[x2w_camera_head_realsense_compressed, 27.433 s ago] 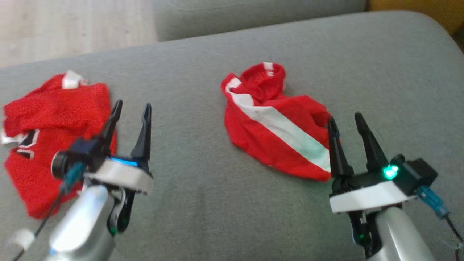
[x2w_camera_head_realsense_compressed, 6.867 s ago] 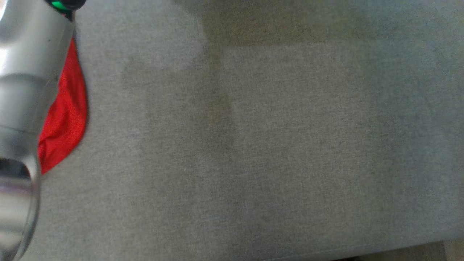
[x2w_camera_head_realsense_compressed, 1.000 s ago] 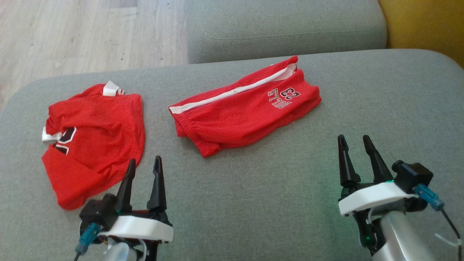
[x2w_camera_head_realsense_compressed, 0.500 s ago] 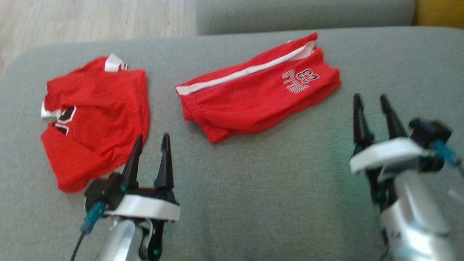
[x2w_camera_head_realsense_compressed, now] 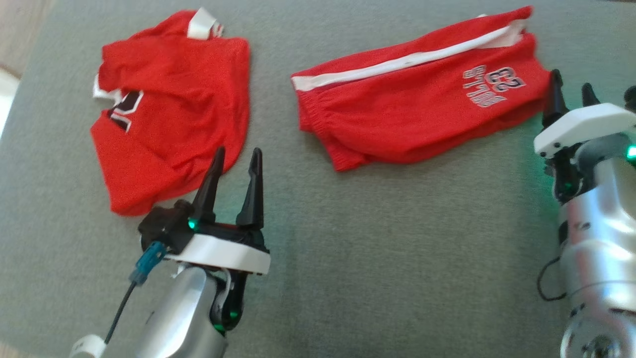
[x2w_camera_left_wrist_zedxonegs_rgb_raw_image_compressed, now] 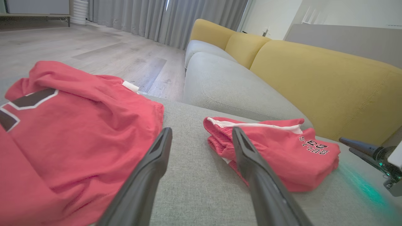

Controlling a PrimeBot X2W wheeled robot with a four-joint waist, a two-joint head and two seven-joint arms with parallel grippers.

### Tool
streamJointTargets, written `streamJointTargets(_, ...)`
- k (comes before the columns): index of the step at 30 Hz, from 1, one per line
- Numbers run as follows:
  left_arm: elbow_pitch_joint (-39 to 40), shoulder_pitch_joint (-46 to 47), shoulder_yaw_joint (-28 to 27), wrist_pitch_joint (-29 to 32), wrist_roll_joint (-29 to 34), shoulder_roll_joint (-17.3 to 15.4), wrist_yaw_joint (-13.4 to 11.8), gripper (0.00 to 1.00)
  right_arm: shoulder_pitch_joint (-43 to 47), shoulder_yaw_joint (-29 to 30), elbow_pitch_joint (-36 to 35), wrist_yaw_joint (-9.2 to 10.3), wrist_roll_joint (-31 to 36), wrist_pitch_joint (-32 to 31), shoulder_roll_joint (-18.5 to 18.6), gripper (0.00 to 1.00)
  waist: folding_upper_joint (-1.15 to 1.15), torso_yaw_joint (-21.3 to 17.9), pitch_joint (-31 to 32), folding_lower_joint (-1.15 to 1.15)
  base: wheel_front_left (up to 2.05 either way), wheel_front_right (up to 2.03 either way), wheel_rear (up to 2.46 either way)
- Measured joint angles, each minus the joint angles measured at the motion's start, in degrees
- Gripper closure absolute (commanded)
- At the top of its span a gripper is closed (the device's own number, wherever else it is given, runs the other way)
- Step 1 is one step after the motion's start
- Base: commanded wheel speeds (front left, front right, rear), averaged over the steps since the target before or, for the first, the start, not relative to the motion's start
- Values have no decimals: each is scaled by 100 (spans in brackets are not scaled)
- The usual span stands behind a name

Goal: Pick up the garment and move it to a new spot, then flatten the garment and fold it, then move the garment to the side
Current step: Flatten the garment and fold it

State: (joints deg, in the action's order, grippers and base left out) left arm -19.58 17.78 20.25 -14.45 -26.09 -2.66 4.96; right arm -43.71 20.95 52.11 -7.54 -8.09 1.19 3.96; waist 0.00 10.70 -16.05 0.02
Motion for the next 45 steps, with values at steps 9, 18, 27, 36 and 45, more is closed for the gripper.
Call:
streamJointTargets(9,24,202,389,0,-226,13,-149,0,-624,1262,1049,0,1284,-286,234,0,0,423,-283,-2,0,0,0)
streamJointTargets(18,57,220,470,0,-283,15,-224,0,-962,1341,1518,1,1639,-293,201,0,0,458,-329,-2,0,0,0)
streamJointTargets(27,49,296,459,0,-283,16,-245,0,-1068,1115,1800,1,1742,111,125,100,0,413,-344,-2,0,0,0)
streamJointTargets(36,-8,294,385,0,-282,19,-243,0,-965,1090,1937,1,1704,615,130,100,0,225,-108,-1,0,0,0)
streamJointTargets(45,-57,3,231,0,-258,18,-215,0,-499,1076,1996,1,1255,1020,235,100,0,-181,344,-2,0,0,0)
